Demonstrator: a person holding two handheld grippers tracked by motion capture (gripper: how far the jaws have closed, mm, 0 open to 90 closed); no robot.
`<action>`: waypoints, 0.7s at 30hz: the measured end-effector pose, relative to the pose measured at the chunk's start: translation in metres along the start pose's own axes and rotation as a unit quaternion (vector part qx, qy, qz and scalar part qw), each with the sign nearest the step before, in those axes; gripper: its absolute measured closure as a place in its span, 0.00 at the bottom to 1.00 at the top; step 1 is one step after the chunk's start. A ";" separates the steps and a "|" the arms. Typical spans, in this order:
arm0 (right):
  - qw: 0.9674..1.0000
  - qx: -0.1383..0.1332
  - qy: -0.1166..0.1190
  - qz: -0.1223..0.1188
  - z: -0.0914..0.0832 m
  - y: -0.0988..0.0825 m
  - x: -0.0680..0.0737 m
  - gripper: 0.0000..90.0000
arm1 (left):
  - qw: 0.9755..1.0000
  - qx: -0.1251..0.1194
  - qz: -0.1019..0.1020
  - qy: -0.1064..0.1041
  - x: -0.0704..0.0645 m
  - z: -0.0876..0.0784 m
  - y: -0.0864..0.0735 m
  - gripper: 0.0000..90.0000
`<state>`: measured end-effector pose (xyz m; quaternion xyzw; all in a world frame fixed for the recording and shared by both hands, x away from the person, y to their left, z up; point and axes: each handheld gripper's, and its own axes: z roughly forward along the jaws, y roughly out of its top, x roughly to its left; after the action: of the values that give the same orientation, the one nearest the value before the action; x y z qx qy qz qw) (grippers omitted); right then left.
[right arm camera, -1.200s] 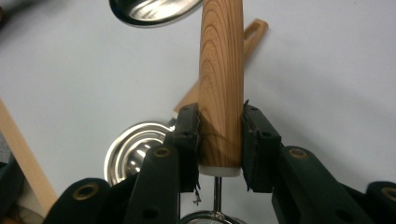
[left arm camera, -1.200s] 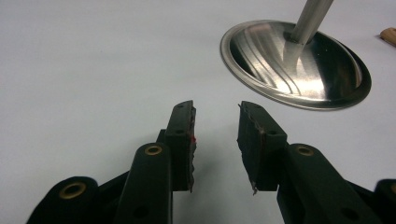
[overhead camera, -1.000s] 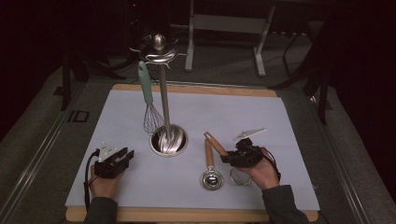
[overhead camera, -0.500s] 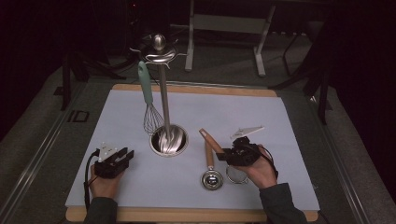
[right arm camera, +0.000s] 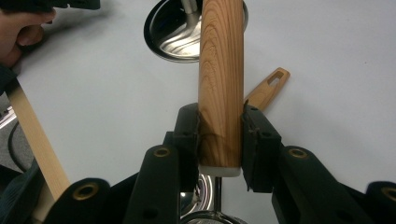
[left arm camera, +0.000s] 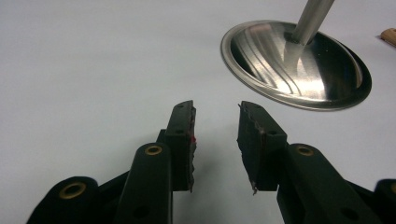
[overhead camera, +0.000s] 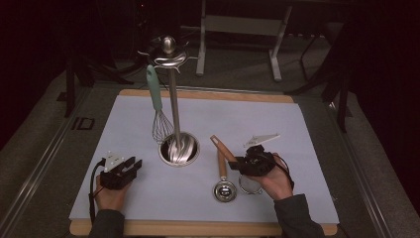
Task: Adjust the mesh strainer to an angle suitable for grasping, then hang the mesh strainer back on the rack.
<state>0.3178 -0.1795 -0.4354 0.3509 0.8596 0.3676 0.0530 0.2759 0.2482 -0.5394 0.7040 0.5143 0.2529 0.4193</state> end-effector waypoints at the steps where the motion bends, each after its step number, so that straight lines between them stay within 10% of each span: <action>1: 1.000 -0.001 0.001 0.000 0.000 0.000 0.000 0.79 | 1.000 0.000 0.000 0.000 0.000 0.000 0.000 0.74; 21: 0.997 -0.059 0.020 -0.036 -0.006 0.008 0.006 0.79 | 1.000 0.000 -0.002 0.001 0.000 0.000 0.000 0.74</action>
<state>0.3156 -0.1755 -0.4247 0.3089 0.8491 0.4227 0.0695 0.2762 0.2482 -0.5395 0.7031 0.5160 0.2525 0.4191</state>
